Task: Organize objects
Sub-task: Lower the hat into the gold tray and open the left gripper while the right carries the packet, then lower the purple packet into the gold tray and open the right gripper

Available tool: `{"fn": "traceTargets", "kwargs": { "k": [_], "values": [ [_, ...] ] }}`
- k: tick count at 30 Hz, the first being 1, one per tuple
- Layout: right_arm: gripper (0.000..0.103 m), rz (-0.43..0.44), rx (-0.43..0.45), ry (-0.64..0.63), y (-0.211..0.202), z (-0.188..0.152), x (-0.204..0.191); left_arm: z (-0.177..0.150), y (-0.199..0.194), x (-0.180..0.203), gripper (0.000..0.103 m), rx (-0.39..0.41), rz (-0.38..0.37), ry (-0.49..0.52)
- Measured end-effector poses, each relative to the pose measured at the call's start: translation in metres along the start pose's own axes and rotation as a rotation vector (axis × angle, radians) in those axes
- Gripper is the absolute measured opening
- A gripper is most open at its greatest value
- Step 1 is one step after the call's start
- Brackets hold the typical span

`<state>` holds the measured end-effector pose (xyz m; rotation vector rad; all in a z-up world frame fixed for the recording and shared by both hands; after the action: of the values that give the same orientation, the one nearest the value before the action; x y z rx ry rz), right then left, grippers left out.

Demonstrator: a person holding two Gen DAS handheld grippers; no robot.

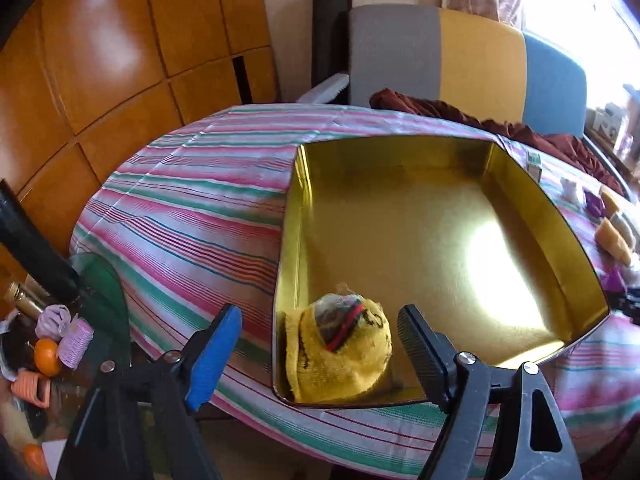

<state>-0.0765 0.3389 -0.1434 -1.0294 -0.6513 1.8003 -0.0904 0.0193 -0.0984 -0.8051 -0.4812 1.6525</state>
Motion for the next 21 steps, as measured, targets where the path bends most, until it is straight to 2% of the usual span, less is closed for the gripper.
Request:
{"fn": "traceTargets", "kwargs": {
  "k": [7,12,16,18,21],
  "values": [
    [0.040,-0.023,0.001,0.025,-0.005,0.001,0.003,0.010,-0.013,-0.021,0.088,0.038,0.013,-0.049],
    [0.040,-0.033,0.077,0.051,-0.036,0.026,-0.010,0.012,-0.019,-0.035,0.089,0.054,-0.018,-0.095],
    [0.040,0.019,0.111,-0.024,-0.041,0.059,-0.057,0.014,-0.024,-0.050,0.092,0.077,-0.039,-0.149],
    [0.040,0.068,0.098,-0.074,-0.029,0.074,-0.090,0.014,-0.025,-0.057,0.094,0.087,-0.050,-0.170],
    [0.040,0.137,0.049,-0.137,0.004,0.090,-0.140,0.014,-0.026,-0.069,0.103,0.100,-0.042,-0.200]
  ]
}}
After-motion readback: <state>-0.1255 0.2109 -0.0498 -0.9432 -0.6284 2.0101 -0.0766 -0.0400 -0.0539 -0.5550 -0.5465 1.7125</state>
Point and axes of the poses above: each gripper's, at about its wrist camera, not at the fingertips, and y roughly the way its jaws point, x to its right, z to its top, the point moved 7 cm from there along y, roughly the way its jaws point, and after that the axes turned 13 degrees about z, right-handed, at the moved point
